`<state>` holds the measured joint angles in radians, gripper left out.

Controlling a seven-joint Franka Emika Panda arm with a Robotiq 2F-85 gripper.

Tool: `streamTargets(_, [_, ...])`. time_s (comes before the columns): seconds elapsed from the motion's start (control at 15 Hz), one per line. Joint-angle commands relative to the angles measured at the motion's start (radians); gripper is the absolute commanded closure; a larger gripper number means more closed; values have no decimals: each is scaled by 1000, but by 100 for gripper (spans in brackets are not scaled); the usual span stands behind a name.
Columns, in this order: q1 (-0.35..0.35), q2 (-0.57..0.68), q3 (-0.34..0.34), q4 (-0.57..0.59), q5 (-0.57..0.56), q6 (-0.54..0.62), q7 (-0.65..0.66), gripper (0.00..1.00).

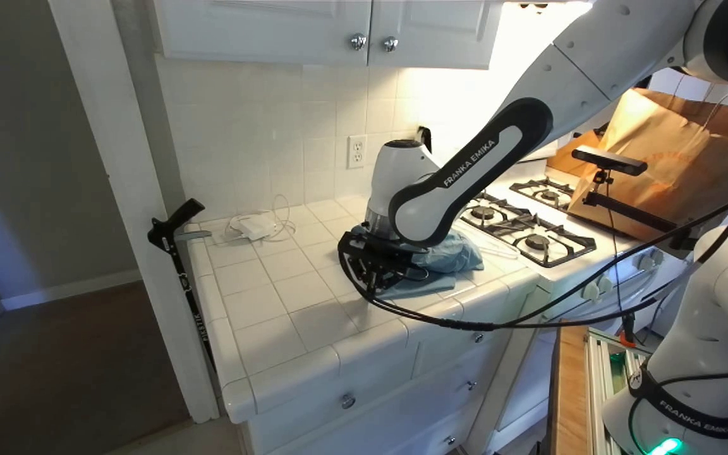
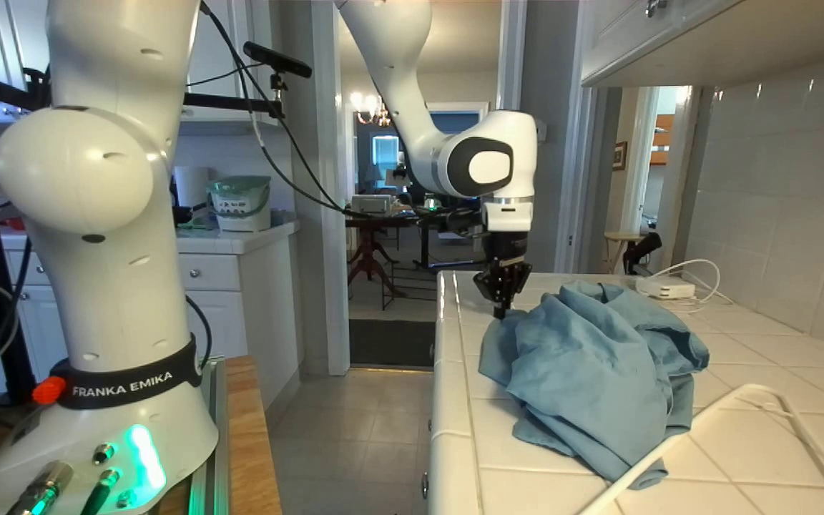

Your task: Unfold the blue cloth

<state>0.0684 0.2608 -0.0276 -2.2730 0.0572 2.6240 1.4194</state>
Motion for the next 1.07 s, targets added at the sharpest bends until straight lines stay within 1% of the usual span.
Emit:
streamTargets(0.0, [18,22,-18,22,0,-8,26,100])
streamTargets(0.2, [10,17,-8,28,34,-18,18,99])
streamTargets(0.4, [-5,13,16,66,123,-43,7,99])
streamTargets(0.53, [-11,19,26,124,183,-56,3,99])
streamTargets(0.73, [-16,51,35,250,263,-81,16,99])
streamTargets(0.87, [-12,68,32,330,288,-103,33,99])
streamTargets(1.0, [-6,77,26,391,285,-113,54,99])
